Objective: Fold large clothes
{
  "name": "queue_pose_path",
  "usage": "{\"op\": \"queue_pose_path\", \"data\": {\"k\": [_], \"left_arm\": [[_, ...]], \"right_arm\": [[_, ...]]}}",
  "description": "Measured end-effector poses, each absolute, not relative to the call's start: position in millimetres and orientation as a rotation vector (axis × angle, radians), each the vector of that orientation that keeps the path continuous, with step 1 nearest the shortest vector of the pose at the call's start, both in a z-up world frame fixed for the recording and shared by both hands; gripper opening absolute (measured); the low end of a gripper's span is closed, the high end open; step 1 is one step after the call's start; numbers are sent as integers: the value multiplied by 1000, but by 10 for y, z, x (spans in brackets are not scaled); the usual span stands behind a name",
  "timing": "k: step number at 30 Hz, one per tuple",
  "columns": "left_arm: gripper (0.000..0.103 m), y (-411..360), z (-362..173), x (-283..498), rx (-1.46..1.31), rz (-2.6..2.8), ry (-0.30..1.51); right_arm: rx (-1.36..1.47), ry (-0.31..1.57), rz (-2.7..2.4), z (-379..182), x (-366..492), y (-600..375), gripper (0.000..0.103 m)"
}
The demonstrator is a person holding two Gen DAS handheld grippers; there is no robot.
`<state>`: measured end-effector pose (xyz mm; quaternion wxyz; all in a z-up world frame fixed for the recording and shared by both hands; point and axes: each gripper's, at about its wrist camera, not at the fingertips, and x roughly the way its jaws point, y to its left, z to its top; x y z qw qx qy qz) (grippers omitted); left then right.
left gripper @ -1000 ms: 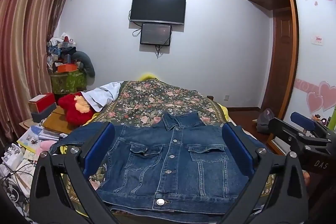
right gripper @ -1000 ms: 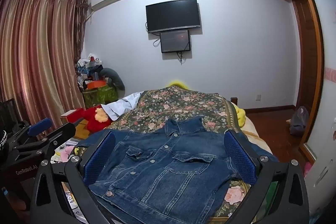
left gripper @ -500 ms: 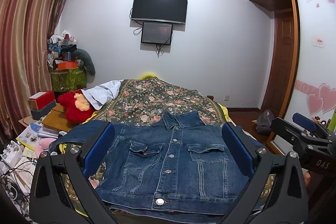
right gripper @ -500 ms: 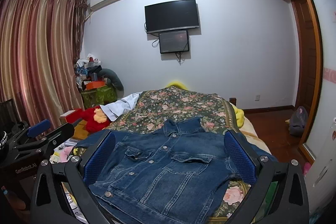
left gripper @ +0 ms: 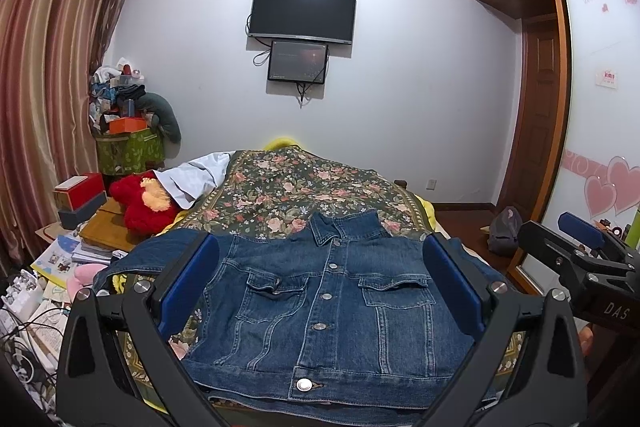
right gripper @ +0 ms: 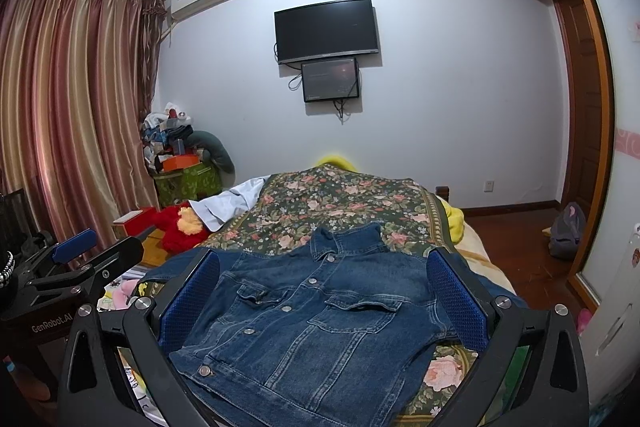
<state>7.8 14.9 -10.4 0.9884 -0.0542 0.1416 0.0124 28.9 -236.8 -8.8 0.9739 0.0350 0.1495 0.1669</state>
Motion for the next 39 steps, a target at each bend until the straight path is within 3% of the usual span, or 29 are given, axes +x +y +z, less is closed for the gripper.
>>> {"op": "queue_pose_path", "data": {"k": [39], "left_arm": [[103, 132, -68, 67, -101, 27, 286]], "right_arm": [[75, 285, 340, -1, 296, -2446, 103]]}}
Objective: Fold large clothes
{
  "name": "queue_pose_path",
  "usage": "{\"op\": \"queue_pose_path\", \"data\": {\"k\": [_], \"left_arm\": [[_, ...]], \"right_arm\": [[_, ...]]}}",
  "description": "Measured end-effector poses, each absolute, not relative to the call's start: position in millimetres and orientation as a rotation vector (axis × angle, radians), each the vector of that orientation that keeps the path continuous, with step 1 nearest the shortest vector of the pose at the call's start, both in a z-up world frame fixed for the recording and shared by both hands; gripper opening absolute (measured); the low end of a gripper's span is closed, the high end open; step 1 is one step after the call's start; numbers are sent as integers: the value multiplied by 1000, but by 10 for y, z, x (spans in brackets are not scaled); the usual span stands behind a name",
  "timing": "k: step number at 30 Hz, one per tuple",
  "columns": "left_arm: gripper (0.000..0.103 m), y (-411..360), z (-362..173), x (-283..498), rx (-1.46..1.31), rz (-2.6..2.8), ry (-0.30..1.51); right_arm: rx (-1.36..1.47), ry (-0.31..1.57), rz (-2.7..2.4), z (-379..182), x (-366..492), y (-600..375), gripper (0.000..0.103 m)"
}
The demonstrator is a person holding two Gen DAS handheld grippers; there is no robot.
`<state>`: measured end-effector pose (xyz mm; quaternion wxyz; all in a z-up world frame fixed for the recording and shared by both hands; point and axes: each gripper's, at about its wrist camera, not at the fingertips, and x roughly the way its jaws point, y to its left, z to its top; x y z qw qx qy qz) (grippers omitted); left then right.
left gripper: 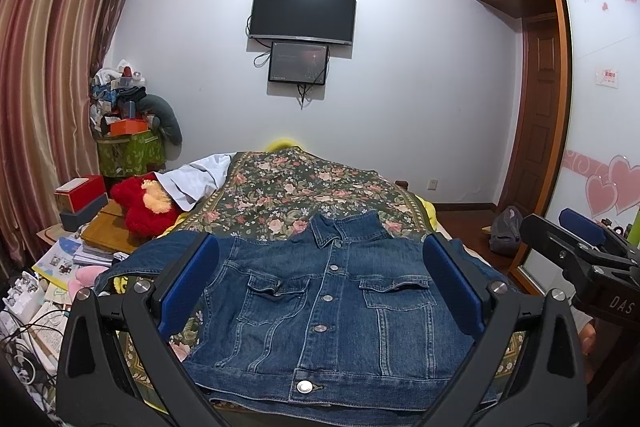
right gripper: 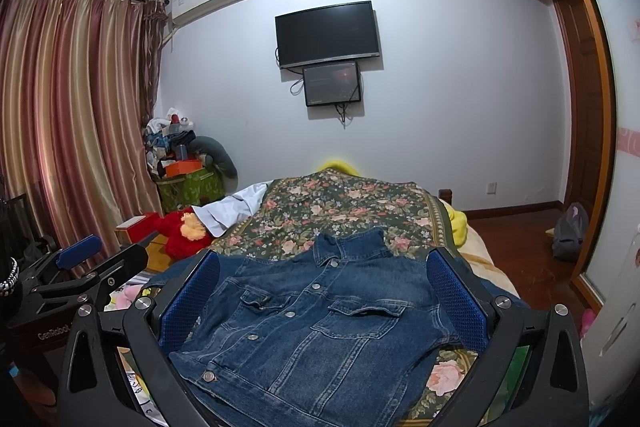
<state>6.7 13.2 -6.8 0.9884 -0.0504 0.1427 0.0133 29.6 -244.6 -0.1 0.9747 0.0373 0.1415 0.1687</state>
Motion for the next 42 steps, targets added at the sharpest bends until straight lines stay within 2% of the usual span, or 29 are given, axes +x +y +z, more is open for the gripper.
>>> {"op": "queue_pose_path", "data": {"k": [15, 27, 34, 42], "left_arm": [[103, 290, -91, 354, -104, 64, 307], [103, 1097, -315, 1128, -138, 186, 431], [103, 1914, -705, 1662, -215, 292, 576], [103, 2669, -1374, 2105, -286, 412, 762]], "right_arm": [[64, 328, 339, -19, 631, -2265, 103], [52, 419, 376, -142, 1686, -1893, 103], [40, 576, 427, -447, 2601, -1532, 103], [-82, 827, 453, -1143, 3447, -1028, 103]]}}
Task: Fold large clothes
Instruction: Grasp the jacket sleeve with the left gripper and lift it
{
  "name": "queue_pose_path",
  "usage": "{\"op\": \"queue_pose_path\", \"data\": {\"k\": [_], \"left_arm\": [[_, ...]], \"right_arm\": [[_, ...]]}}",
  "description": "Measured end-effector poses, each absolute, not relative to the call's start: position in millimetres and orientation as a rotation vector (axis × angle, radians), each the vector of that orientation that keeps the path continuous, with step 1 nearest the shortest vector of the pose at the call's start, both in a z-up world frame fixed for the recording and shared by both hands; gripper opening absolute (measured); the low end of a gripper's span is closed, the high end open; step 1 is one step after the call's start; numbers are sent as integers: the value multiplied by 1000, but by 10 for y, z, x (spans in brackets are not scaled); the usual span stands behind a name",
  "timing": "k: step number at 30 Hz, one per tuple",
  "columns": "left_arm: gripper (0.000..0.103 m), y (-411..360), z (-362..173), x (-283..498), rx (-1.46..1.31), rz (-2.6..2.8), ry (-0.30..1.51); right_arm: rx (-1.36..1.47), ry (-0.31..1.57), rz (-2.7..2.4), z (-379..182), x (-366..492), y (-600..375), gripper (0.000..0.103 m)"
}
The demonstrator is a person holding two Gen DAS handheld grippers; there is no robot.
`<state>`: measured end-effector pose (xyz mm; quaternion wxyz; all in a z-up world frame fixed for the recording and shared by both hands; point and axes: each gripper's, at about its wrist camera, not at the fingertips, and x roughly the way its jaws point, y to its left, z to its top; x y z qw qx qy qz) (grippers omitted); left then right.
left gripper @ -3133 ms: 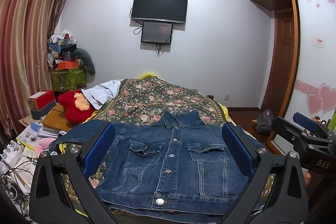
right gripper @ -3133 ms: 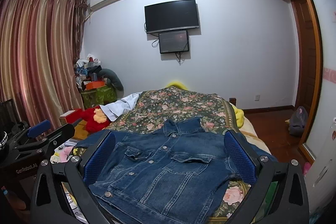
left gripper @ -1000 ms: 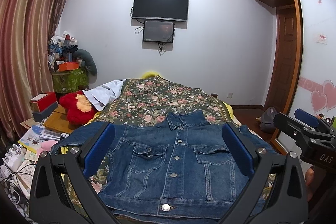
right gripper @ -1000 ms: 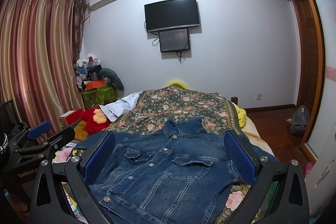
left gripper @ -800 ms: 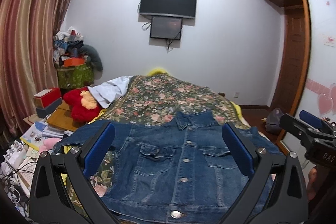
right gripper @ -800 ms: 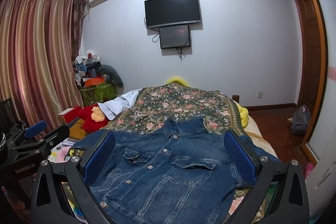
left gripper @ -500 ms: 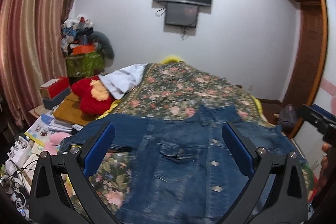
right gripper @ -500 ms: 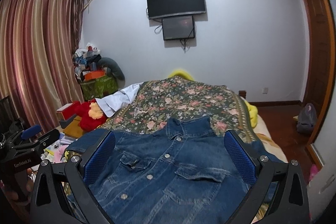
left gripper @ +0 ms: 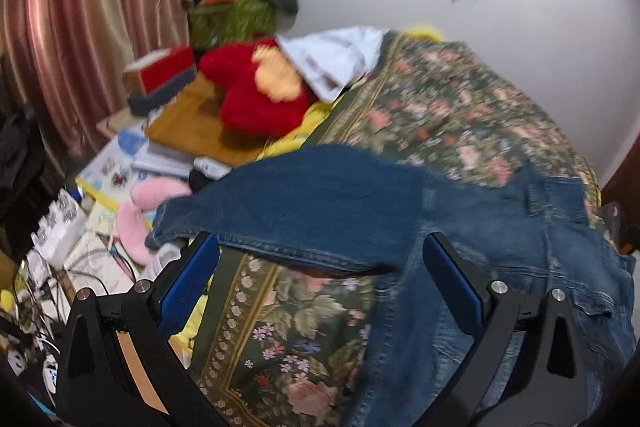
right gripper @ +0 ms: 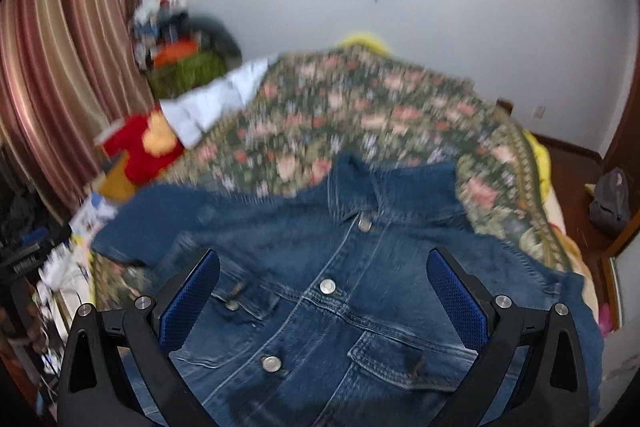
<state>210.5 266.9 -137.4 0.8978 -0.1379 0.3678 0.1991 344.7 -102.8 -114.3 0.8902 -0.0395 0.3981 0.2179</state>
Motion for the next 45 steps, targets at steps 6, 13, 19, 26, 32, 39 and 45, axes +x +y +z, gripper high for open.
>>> {"op": "queue_pose_path", "data": {"k": [6, 13, 19, 26, 32, 39, 45], "left_arm": [[94, 3081, -1853, 2302, -479, 379, 880], [86, 3351, -2262, 2456, -706, 328, 949], [65, 3532, -2310, 2587, -731, 355, 904], [25, 3635, -2218, 2731, -586, 463, 896], [12, 3330, -1642, 2813, -348, 492, 779], [11, 2377, -947, 3001, -111, 324, 654], [11, 1881, -1275, 3192, -193, 140, 792]], "right_arm": [[-199, 1048, 513, -1816, 3871, -603, 103], [-385, 1157, 550, -2342, 4027, -103, 103], [-513, 1172, 552, -2597, 4078, 143, 103], [-586, 1176, 563, -2732, 4107, 246, 103], [-589, 1188, 582, -2685, 4118, 252, 103], [-542, 1101, 574, -2264, 3991, -31, 103], [-412, 1054, 531, -1841, 3975, -599, 103]]}}
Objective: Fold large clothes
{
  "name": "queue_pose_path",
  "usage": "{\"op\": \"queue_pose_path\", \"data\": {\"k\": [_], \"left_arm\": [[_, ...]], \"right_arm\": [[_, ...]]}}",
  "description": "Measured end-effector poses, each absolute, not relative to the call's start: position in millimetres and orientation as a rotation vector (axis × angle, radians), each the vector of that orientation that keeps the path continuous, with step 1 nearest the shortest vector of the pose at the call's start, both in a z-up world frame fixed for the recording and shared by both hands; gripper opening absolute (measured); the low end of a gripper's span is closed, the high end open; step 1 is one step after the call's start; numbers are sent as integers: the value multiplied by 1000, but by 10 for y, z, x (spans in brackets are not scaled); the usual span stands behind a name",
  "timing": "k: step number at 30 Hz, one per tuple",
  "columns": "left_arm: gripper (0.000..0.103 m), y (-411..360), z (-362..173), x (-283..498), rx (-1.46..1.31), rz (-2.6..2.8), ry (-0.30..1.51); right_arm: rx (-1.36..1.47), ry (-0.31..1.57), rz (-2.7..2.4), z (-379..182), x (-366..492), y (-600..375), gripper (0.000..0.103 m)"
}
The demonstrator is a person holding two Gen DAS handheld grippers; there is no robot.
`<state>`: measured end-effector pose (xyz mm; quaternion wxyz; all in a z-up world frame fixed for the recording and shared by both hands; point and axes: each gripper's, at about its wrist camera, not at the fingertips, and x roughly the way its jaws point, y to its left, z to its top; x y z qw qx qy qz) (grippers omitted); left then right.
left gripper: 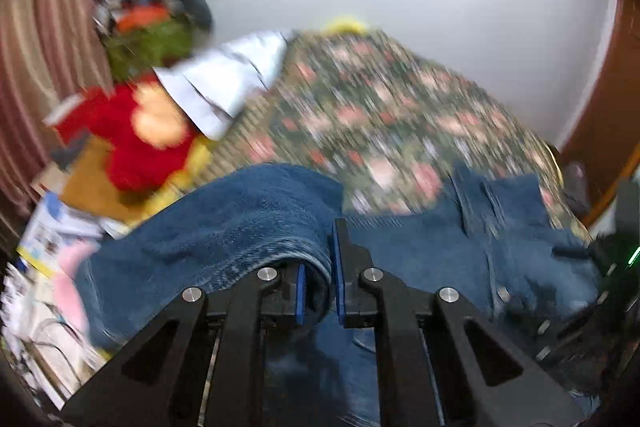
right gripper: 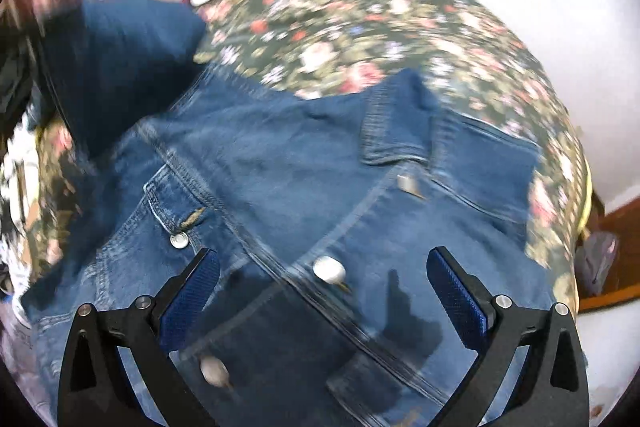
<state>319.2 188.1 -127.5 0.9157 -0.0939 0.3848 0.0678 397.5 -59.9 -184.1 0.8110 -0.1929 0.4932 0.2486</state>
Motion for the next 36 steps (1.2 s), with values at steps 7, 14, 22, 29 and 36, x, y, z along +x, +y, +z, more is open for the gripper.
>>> {"op": "queue_pose_path", "data": {"k": [7, 14, 22, 29, 36], "left_arm": [[11, 1553, -2198, 3262, -349, 35, 1094], [52, 1646, -2068, 2913, -402, 81, 1088], [72, 2516, -1834, 2426, -611, 222, 958], [71, 3158, -2217, 2413, -831, 352, 928], [35, 3021, -2121, 2667, -534, 499, 897]], "right_arm": [[-304, 1084, 458, -1772, 3951, -1227, 103], [-227, 1162, 439, -1974, 4013, -1403, 103], [-212, 1185, 501, -2057, 4040, -1042, 103], [-297, 1131, 508, -2067, 3949, -709, 103], [-443, 998, 487, -1922, 3842, -621, 103]]}}
